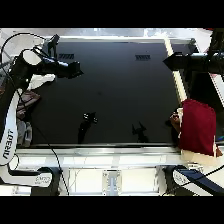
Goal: Fold the shirts.
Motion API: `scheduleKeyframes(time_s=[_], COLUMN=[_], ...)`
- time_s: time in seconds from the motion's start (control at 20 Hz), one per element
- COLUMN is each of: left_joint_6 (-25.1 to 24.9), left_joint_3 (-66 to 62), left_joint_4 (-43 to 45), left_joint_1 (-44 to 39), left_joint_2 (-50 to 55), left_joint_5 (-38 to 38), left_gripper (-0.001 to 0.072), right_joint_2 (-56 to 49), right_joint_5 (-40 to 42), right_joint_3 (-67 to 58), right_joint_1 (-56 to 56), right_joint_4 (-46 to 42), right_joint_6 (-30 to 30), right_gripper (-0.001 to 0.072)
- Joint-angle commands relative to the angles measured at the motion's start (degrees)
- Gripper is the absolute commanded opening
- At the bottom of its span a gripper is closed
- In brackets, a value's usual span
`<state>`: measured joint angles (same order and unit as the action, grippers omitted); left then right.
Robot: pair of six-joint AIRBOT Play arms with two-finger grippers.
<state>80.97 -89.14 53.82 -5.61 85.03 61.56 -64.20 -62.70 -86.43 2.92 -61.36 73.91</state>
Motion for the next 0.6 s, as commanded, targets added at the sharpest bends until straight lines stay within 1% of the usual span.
scheduleKeyframes(time_s=[0.0,0.05,0.1,0.15,0.2,0.25,0.3,0.35,0.4,0.45,0.5,0.55], left_joint_6=[-2.93,-5.99,-6.45,-4.46,4.07,12.5,18.62,21.99,23.02,23.02,23.02,23.02], left_joint_3=[0.0,0.0,0.0,0.0,-0.02,-0.02,-0.02,-0.07,-0.07,-0.07,-0.07,-0.07], left_joint_4=[2.43,6.16,11.52,17.33,24.7,30.86,33.66,34.16,34.16,34.14,34.16,33.97], left_joint_1=[0.42,0.81,1.49,2.56,4.48,7.1,9.97,13.31,16.33,19.19,21.97,24.09], left_joint_2=[0.17,0.11,0.11,0.22,0.68,1.44,2.43,3.85,5.49,7.26,9.29,11.15], left_joint_5=[-4.94,-9.68,-16.48,-23.85,-30.93,-35.36,-37.44,-37.79,-37.27,-36.22,-35.74,-35.76], left_gripper=[0.0191,0.0587,0.0692,0.0674,0.0495,0.0419,0.0421,0.0466,0.0539,0.0567,0.0642,0.0651], right_joint_2=[0.0,-0.02,-0.02,-0.02,-0.02,-0.02,-0.02,-0.02,-0.02,-0.02,-0.02,-0.02], right_joint_5=[3.87,3.89,3.89,3.85,3.85,3.87,3.89,3.89,3.91,3.89,3.89,3.87], right_joint_3=[-0.13,-0.13,-0.11,-0.11,-0.11,-0.11,-0.11,-0.11,-0.11,-0.11,-0.11,-0.11], right_joint_1=[-0.04,-0.04,-0.04,-0.04,-0.04,-0.04,-0.04,-0.04,-0.04,-0.04,-0.04,-0.04], right_joint_4=[1.01,1.01,1.01,1.01,0.98,0.98,0.98,0.98,1.01,1.01,1.09,1.16], right_joint_6=[0.09,0.09,0.09,0.09,0.09,0.09,0.09,0.09,0.09,0.09,0.09,0.11], right_gripper=[0.0629,0.0629,0.0629,0.0629,0.0629,0.0629,0.0629,0.0629,0.0629,0.0629,0.0629,0.0629])
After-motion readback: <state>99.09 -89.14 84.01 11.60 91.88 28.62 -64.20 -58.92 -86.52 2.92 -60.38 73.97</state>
